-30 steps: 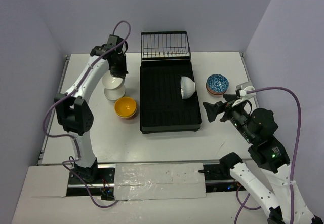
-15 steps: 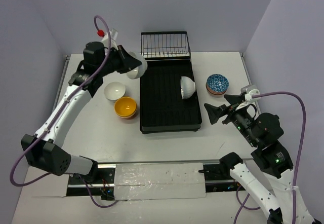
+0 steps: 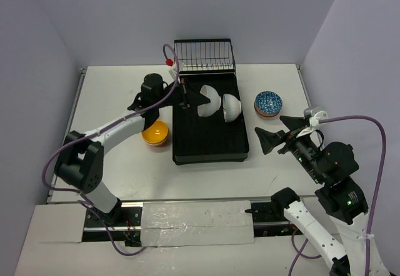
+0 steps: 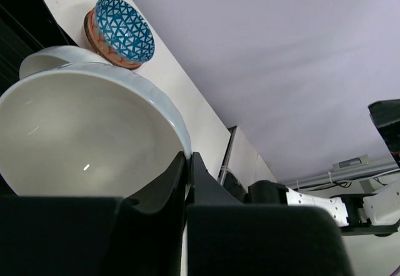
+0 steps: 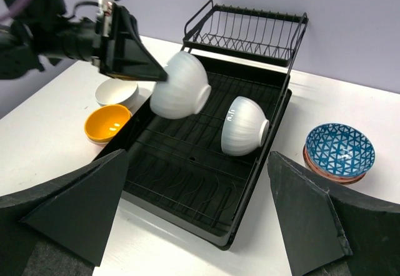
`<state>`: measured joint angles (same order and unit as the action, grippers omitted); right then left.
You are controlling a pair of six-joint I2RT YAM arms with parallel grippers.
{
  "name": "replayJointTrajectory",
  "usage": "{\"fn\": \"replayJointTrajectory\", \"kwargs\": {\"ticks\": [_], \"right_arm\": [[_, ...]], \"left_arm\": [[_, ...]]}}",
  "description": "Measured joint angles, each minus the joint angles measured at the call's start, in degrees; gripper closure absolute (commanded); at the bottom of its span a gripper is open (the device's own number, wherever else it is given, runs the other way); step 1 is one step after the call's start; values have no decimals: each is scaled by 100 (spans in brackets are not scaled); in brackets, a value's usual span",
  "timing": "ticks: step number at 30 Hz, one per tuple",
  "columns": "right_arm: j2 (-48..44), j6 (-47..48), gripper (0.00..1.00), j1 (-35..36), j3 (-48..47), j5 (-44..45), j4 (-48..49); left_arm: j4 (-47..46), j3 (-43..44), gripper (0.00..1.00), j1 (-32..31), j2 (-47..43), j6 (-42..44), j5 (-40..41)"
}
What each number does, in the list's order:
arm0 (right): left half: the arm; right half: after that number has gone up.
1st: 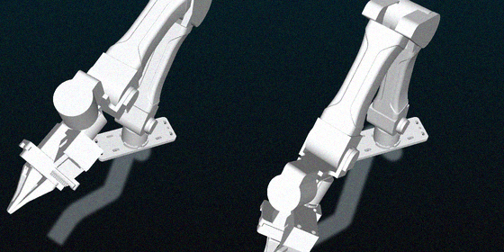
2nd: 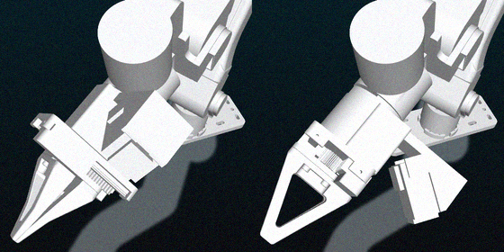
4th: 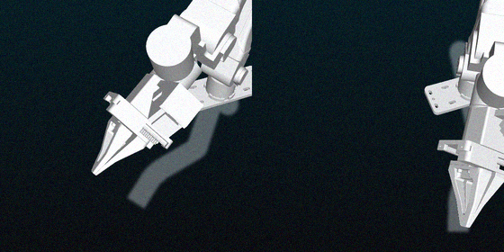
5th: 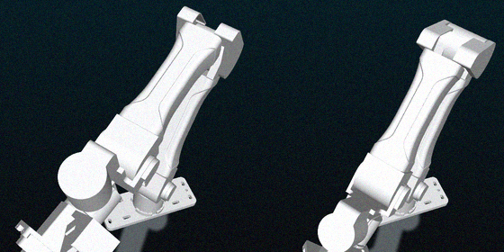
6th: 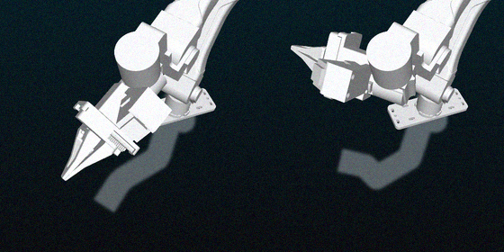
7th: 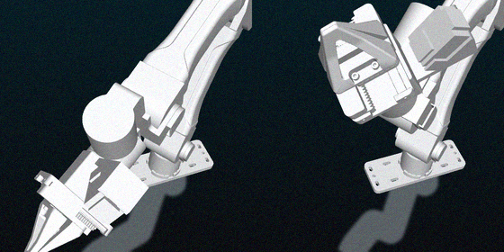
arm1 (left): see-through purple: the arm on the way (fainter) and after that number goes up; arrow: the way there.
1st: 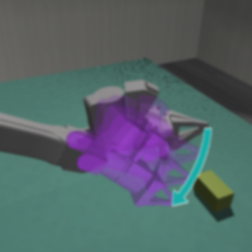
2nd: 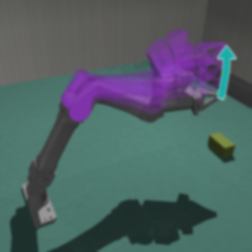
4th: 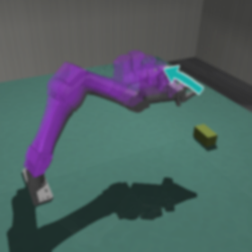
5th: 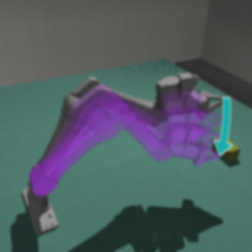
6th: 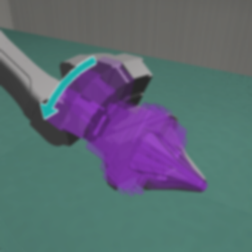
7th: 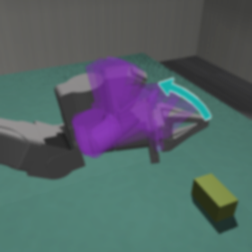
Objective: Load the bowls into the dish rack
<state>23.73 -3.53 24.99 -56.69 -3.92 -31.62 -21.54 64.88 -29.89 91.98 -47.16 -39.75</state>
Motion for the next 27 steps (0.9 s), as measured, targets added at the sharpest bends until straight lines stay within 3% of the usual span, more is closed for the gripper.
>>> {"fn": "replayJointTrajectory", "kwargs": {"ticks": [11, 27], "right_arm": [[-35, 31, 0, 0, -26, 114, -76], [-35, 111, 0, 0, -26, 256, -118]], "left_arm": [[-2011, -4, 100, 7, 1506, -994, -428], [-2938, -2, 100, 7, 2240, -1602, -743]]}}
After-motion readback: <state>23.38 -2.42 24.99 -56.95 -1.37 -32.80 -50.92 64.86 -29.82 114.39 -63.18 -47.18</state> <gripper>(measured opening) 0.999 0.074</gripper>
